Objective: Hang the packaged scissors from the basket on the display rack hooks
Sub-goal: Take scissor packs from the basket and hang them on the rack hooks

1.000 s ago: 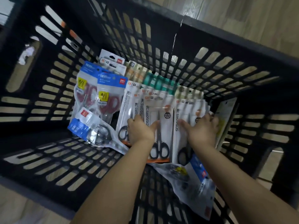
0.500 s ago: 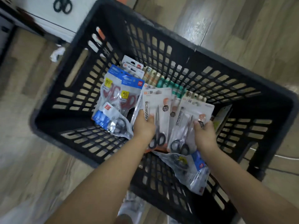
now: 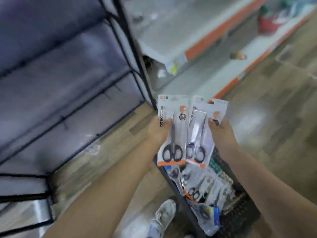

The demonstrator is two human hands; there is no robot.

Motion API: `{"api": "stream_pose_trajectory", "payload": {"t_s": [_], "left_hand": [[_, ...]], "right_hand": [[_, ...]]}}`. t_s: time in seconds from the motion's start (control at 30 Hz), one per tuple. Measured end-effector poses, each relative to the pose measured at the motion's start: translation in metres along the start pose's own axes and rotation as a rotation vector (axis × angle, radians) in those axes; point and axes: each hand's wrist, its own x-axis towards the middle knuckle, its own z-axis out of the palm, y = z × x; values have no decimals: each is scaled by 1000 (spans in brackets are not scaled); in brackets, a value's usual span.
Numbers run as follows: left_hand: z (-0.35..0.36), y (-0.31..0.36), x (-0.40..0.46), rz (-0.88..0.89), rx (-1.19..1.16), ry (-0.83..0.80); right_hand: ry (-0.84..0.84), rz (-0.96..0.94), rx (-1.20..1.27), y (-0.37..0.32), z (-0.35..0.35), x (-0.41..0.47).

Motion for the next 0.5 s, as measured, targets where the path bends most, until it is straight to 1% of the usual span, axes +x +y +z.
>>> {"api": "stream_pose_trajectory", "payload": {"t_s": [0.1, 0.2, 0.33, 0.5], "left_hand": [[-86, 60, -47, 50, -50, 130], [-170, 91, -104, 27, -141, 295], [-273, 99, -179, 51, -160, 503], [-379, 79, -261, 87, -264, 756]], "right_hand": [[-87, -84, 99, -94, 7, -56], [-233, -152, 132, -159, 22, -118], [-449, -251, 129, -225, 50, -199], [-660, -439, 46, -285, 105, -288]]}}
